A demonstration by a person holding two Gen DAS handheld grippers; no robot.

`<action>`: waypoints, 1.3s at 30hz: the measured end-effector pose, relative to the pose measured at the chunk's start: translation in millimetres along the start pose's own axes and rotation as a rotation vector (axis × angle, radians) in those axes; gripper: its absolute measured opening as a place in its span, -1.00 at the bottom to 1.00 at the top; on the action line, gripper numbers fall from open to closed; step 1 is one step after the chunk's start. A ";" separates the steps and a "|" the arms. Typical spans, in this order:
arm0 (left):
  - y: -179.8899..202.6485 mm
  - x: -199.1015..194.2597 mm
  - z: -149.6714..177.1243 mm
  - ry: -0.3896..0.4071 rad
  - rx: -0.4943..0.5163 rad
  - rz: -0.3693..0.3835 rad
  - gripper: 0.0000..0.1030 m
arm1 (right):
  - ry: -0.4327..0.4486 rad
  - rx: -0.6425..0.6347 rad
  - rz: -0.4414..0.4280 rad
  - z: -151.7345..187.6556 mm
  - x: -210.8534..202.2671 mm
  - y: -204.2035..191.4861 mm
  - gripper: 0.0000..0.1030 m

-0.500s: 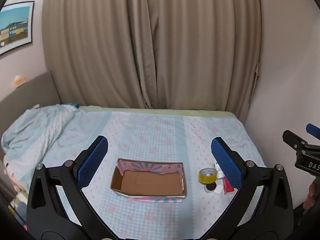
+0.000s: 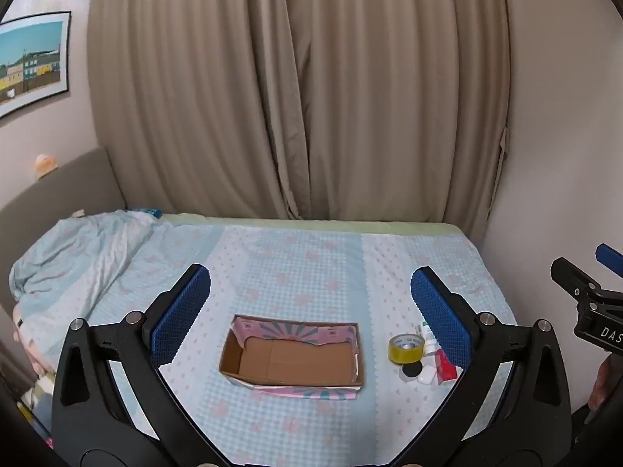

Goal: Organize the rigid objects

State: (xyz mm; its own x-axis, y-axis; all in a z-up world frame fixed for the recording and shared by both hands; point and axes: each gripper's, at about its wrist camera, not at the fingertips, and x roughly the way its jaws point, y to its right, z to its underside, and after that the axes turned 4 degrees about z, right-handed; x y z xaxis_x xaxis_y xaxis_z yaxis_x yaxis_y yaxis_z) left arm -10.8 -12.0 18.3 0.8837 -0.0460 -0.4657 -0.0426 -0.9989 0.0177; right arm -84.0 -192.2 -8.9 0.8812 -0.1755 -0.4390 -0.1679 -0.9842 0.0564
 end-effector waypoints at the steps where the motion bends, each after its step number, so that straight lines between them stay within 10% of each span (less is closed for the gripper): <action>1: 0.0 -1.5 -0.1 0.005 0.001 -0.008 0.99 | 0.000 0.001 0.002 -2.5 2.6 1.2 1.00; 39: -4.7 0.0 1.1 0.010 0.002 0.051 0.99 | 0.013 -0.001 0.023 27.0 0.4 0.3 1.00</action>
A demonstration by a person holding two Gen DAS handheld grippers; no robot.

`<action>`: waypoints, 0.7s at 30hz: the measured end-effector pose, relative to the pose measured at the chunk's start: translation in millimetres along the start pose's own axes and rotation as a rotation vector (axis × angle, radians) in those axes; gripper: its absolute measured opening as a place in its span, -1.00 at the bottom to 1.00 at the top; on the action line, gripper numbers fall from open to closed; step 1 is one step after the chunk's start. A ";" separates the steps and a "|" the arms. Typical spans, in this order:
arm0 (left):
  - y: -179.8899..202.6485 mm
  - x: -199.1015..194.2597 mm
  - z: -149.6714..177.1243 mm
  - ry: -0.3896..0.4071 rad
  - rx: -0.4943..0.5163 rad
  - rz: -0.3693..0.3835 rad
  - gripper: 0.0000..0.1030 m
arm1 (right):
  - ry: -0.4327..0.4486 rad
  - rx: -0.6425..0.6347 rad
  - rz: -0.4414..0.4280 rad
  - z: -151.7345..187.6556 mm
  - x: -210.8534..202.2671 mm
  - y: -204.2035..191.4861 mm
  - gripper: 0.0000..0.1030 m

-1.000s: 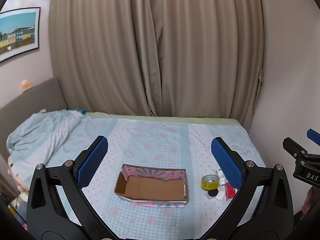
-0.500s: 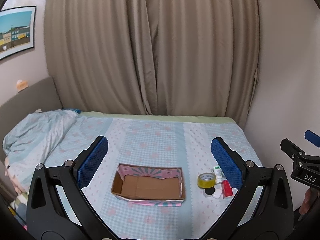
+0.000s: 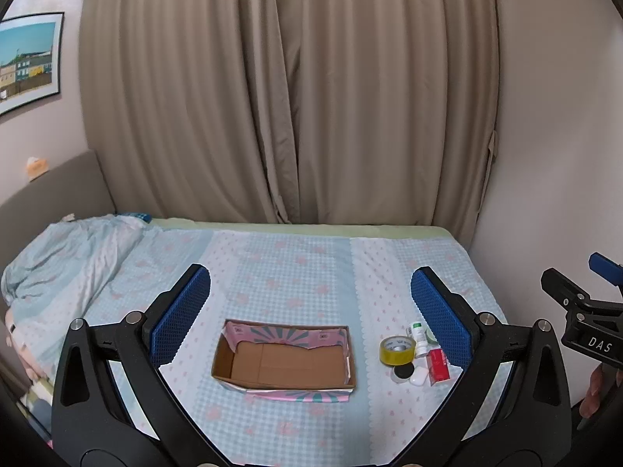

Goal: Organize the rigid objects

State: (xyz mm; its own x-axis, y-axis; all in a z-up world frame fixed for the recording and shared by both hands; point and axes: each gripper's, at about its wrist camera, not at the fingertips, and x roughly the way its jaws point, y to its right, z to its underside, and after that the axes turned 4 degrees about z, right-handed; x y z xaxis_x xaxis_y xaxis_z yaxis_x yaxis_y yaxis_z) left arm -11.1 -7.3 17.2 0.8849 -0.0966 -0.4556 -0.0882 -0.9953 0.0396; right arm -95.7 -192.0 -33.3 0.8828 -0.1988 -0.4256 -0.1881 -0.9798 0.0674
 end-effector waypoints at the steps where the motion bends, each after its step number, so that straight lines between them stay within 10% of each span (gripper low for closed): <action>1: -0.7 0.4 -0.4 -0.002 -0.002 0.004 0.99 | 0.002 0.000 0.001 1.1 -1.3 -0.2 1.00; 21: 3.0 1.5 1.0 -0.002 -0.016 0.023 0.99 | 0.015 0.011 0.015 -2.6 -5.8 -5.1 1.00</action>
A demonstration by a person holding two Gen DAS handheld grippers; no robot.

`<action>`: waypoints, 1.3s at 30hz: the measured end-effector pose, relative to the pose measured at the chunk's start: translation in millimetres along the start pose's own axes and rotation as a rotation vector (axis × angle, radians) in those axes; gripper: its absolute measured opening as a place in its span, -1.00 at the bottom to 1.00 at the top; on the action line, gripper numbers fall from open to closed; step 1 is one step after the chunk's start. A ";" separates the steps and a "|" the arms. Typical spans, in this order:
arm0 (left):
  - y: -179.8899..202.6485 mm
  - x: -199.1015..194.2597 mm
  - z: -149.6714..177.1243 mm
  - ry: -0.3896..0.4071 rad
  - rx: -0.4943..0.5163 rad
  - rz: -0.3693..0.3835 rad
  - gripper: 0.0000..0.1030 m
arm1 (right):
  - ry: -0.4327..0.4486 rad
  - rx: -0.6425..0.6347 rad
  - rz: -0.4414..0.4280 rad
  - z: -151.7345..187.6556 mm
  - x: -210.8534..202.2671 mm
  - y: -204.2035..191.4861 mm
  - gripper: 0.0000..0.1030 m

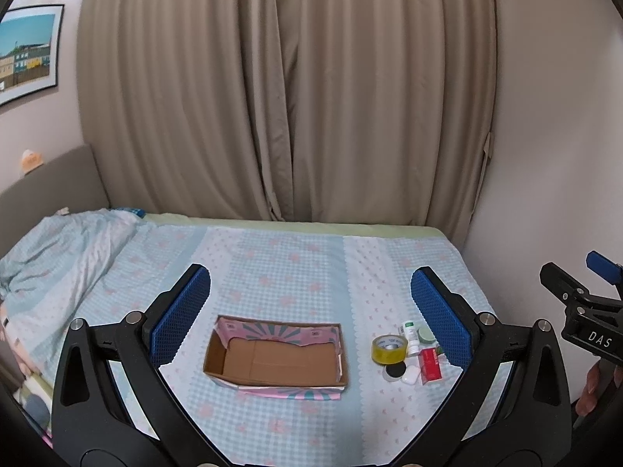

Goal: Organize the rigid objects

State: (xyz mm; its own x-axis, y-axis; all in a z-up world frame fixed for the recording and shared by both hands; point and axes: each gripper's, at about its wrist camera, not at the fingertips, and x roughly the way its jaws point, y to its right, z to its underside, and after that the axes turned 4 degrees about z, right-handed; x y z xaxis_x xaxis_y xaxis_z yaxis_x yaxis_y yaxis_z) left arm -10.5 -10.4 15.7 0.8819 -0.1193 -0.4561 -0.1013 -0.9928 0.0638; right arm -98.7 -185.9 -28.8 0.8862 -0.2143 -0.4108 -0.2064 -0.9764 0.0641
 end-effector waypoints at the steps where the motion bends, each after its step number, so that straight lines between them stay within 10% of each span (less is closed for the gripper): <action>1: 0.3 0.3 -0.2 -0.001 0.000 0.001 0.99 | 0.001 0.000 0.001 -0.5 -0.4 0.0 1.00; 28: -2.4 -1.1 -2.7 -0.017 0.003 0.020 0.99 | 0.020 0.039 -0.015 0.4 -6.2 1.7 1.00; 39: 7.6 70.2 -5.5 -0.163 0.041 0.108 0.99 | -0.045 0.122 0.094 -2.8 10.5 21.0 1.00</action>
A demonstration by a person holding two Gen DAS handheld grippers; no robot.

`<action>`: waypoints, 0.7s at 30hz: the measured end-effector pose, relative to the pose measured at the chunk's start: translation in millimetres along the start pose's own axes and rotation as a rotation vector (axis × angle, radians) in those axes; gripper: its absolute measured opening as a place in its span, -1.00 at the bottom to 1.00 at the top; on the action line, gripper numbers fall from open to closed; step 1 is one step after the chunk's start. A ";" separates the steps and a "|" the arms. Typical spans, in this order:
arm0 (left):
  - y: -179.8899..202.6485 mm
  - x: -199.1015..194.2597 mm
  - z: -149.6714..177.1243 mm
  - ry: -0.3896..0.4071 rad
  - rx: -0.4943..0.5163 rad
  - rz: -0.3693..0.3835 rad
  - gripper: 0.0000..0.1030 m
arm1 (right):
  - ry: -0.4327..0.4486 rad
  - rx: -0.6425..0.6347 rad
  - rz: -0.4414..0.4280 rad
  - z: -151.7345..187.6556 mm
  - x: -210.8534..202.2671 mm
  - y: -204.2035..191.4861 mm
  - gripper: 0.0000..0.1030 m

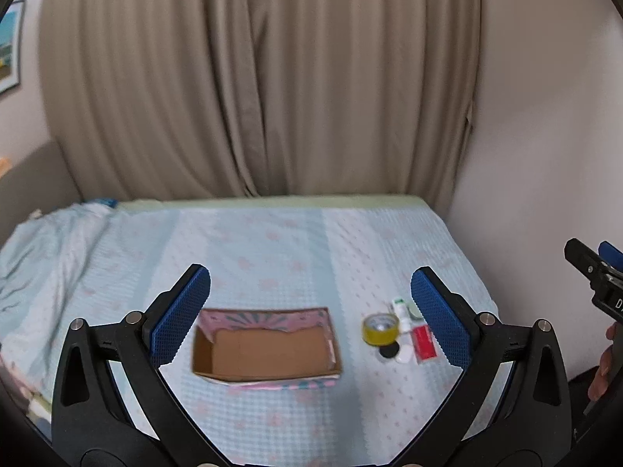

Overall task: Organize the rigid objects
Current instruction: 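Grasp the yellow tape roll with the left tool while the right tool grasps the green-labelled jar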

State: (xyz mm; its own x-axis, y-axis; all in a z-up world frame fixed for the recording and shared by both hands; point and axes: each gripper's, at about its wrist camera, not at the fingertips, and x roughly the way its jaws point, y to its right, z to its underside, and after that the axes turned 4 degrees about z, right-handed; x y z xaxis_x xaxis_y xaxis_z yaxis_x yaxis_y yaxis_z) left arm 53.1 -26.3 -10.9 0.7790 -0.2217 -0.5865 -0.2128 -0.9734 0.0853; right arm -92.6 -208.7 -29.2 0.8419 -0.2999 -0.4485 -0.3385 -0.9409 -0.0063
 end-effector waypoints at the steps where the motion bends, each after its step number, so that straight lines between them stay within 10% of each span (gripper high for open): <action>1: 2.7 10.3 1.3 -0.022 -0.008 0.007 0.99 | -0.012 0.014 0.010 2.2 6.1 4.9 1.00; 21: 98.5 318.6 140.4 -0.553 -0.120 0.110 0.99 | -0.522 0.159 0.055 99.0 261.5 105.5 1.00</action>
State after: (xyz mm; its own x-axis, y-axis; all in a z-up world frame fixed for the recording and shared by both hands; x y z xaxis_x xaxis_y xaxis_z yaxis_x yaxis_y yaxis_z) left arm 197.6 -184.6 -302.4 0.3249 -0.2897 -0.9003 -0.1810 -0.9534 0.2414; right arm 50.3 -370.9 -235.6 0.5145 -0.1921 -0.8357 -0.4695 -0.8786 -0.0870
